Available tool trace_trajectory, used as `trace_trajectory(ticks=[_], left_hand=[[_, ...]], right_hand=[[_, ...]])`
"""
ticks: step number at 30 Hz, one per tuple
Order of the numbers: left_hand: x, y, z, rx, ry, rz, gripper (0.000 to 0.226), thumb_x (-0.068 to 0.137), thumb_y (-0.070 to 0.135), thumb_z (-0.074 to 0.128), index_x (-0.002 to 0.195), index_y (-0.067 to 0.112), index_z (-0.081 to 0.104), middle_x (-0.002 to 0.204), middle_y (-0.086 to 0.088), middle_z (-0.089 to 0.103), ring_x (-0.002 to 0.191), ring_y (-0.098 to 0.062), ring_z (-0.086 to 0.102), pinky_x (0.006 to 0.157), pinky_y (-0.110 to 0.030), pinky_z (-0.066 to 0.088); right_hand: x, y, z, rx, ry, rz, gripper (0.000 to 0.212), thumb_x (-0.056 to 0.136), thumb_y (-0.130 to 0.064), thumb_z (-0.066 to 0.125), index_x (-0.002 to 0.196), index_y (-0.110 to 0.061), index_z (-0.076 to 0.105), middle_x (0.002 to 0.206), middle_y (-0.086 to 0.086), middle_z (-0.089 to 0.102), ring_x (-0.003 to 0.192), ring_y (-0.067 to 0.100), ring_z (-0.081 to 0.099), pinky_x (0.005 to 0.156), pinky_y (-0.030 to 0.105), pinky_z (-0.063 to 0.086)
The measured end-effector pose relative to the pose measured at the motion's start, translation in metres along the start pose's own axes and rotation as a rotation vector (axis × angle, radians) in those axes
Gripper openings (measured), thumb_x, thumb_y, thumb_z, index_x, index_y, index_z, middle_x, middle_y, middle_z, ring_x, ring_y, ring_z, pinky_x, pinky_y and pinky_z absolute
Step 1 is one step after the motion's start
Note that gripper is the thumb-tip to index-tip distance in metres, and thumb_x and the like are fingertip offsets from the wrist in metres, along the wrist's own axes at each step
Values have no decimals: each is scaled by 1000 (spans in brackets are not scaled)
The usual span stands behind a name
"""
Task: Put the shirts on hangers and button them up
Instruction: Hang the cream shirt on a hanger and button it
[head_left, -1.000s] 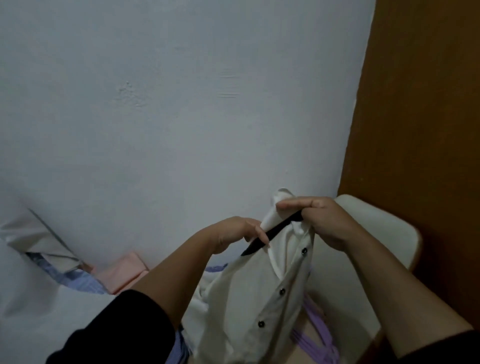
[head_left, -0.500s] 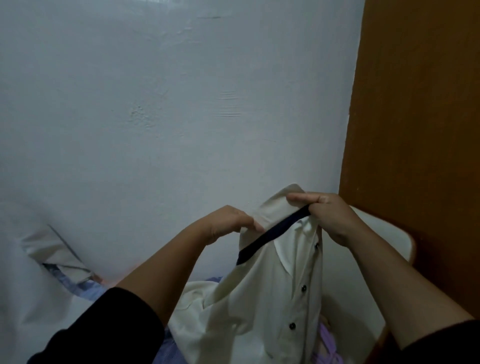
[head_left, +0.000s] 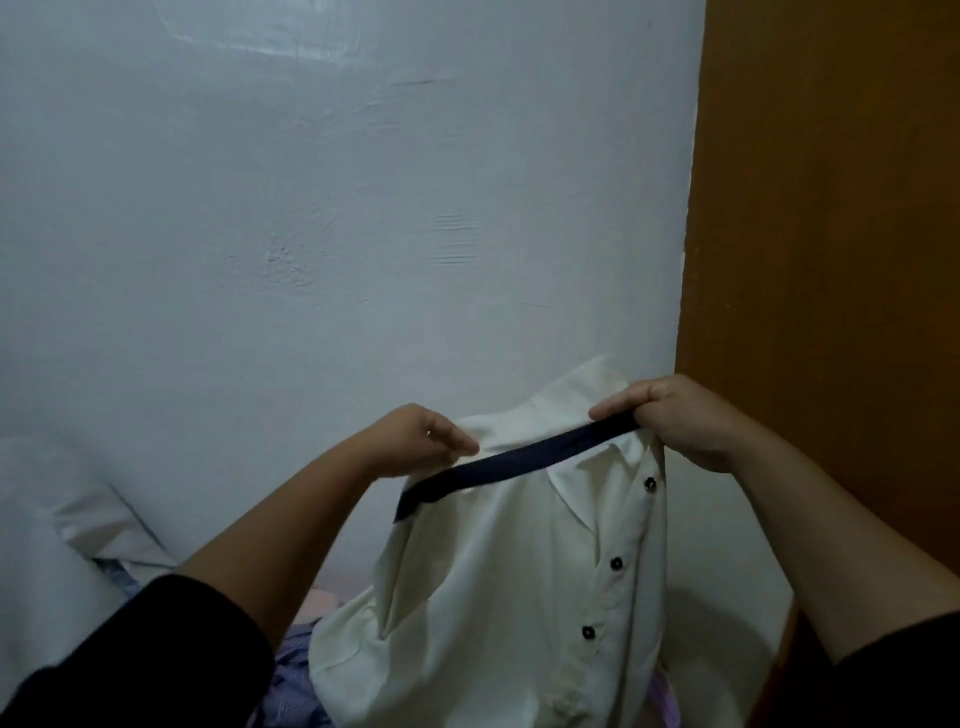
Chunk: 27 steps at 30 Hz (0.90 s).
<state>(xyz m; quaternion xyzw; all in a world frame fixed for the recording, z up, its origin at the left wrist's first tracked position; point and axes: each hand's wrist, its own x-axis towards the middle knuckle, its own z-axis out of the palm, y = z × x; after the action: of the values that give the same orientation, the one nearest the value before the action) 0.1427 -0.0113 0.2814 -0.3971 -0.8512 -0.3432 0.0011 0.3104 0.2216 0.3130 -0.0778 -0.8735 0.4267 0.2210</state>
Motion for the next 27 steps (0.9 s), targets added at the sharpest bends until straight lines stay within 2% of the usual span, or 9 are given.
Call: trace_trajectory(ticks=[3, 7, 11, 13, 16, 20, 22, 24, 27], left_hand=[[-7, 14, -16, 225, -102, -31, 36, 89, 7, 50, 97, 30, 76, 99, 10, 68, 93, -6, 56, 87, -17, 37], [-20, 9, -22, 150, -170, -84, 23, 90, 21, 57, 87, 35, 76, 105, 11, 69, 104, -9, 57, 96, -23, 38], [-21, 6, -2, 38, -207, -39, 15, 85, 22, 66, 91, 32, 77, 101, 8, 73, 98, -5, 63, 96, -21, 44], [-16, 9, 13, 58, -245, -7, 20, 82, 19, 71, 101, 26, 76, 99, 10, 72, 89, 1, 63, 90, -15, 44], [-8, 9, 35, 171, -262, 20, 27, 85, 14, 67, 109, 25, 73, 97, 6, 69, 87, -2, 59, 79, -12, 41], [-4, 4, 36, 164, -192, -44, 28, 91, 12, 56, 110, 26, 72, 96, 7, 63, 92, -8, 55, 79, -14, 39], [-6, 3, 27, 132, -121, -66, 23, 88, 15, 63, 105, 26, 74, 96, 9, 64, 92, -8, 56, 81, -15, 38], [-11, 0, 16, 28, -42, -98, 18, 78, 13, 75, 89, 27, 76, 90, 13, 69, 91, -5, 60, 81, -15, 41], [-21, -3, -2, 39, -11, -110, 23, 75, 9, 78, 72, 31, 73, 70, 21, 68, 78, 1, 60, 72, -6, 42]], right_hand=[[1, -13, 3, -41, -85, 64, 49, 90, 10, 31, 101, -14, 72, 104, -5, 59, 101, 12, 52, 100, 25, 38], [-3, -36, -3, 104, -65, 16, 47, 92, 10, 32, 109, -15, 68, 97, -7, 58, 89, 7, 54, 94, 24, 43], [-11, -53, -22, 93, -15, -40, 52, 88, 14, 31, 107, -18, 68, 90, -11, 58, 83, 7, 56, 71, 13, 51], [-15, -56, -29, 88, -3, -38, 52, 88, 14, 32, 105, -20, 68, 91, -9, 62, 83, 10, 59, 69, 17, 54], [-23, -53, -43, 212, 13, -31, 50, 89, 15, 32, 112, -15, 65, 98, 0, 65, 85, 18, 62, 72, 25, 55], [-32, -40, -60, 312, -48, -23, 36, 90, 8, 47, 110, -17, 64, 99, -9, 62, 91, 12, 61, 71, 23, 51], [-33, -33, -63, 339, -64, -10, 32, 86, 3, 56, 102, -21, 68, 99, -12, 62, 93, 11, 61, 70, 22, 51], [-32, -30, -63, 365, -31, -10, 31, 85, 2, 58, 100, -22, 69, 98, -12, 63, 92, 12, 62, 73, 23, 52], [-31, -28, -61, 415, 37, -28, 30, 86, 2, 58, 96, -23, 72, 100, -8, 65, 94, 17, 64, 72, 23, 55]])
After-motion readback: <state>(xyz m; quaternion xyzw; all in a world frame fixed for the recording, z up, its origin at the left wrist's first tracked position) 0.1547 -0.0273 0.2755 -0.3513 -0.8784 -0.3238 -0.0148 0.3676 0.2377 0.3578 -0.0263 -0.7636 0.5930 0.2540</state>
